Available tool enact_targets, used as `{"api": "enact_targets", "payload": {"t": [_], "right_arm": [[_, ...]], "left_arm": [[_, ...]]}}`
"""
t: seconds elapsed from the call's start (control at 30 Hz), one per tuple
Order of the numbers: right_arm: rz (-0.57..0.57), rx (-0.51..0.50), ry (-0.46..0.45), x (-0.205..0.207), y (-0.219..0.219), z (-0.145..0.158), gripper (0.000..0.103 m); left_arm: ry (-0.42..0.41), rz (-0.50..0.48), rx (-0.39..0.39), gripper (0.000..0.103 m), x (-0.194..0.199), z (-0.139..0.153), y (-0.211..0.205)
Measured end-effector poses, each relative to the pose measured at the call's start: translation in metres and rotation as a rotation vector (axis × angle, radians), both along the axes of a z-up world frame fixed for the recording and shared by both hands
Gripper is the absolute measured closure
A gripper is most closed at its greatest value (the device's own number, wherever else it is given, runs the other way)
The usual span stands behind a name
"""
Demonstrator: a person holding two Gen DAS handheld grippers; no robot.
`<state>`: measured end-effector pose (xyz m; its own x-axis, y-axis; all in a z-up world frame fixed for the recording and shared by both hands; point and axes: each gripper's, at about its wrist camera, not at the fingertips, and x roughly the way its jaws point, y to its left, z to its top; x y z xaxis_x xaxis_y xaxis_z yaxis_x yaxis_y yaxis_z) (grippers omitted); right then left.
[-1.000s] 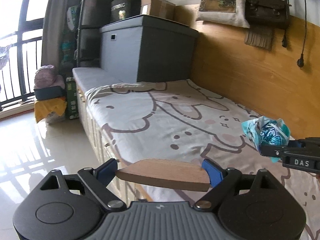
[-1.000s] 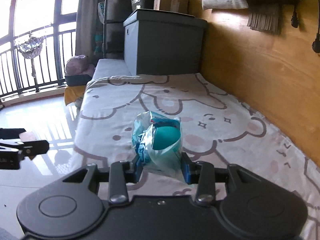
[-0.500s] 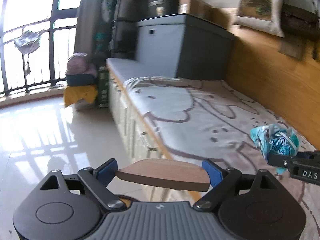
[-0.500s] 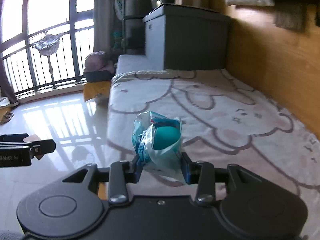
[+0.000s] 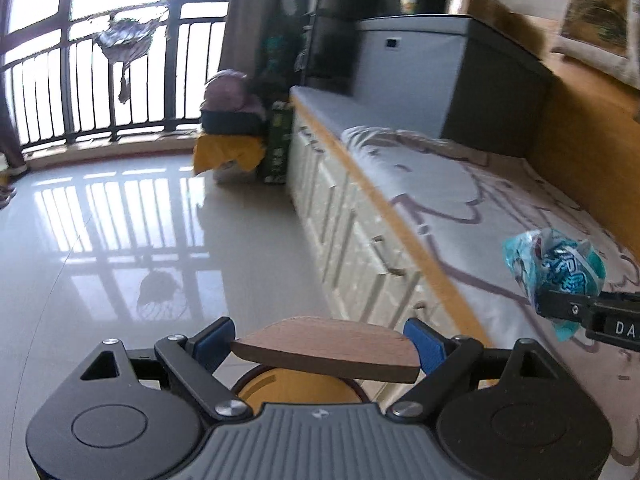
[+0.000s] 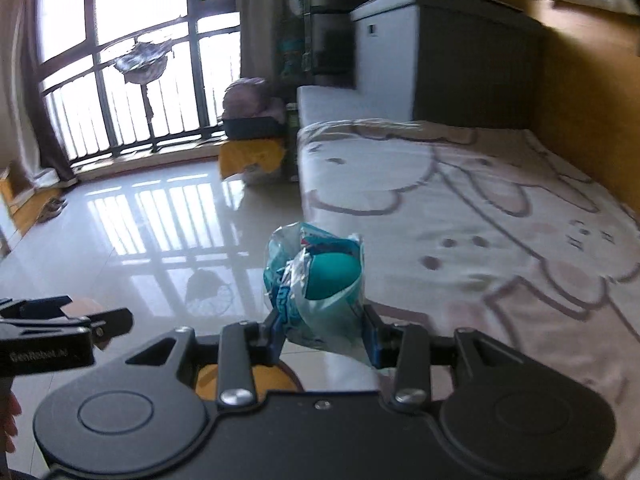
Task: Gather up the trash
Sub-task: 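Carry the wooden piece and teal wrapper in both tools over the yellow bin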
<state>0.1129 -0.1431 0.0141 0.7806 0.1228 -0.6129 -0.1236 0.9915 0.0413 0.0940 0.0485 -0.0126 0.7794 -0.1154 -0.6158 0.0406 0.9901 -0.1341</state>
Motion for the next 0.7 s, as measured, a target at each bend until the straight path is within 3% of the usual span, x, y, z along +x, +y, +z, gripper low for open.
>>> {"api": "enact_targets", "payload": {"t": [0.37,0.7], "right_arm": [[0.106,0.002,0.089,0.037,0.055,-0.036,0.063],[0.169,-0.007,0.268,0.087,0.092,-0.106,0.063]], "left_arm": [[0.077,0.067,0.001,0.012,0.02,-0.035,0.034],[0.213,0.071,0.011,0.012,0.056,-0.094,0.057]]}}
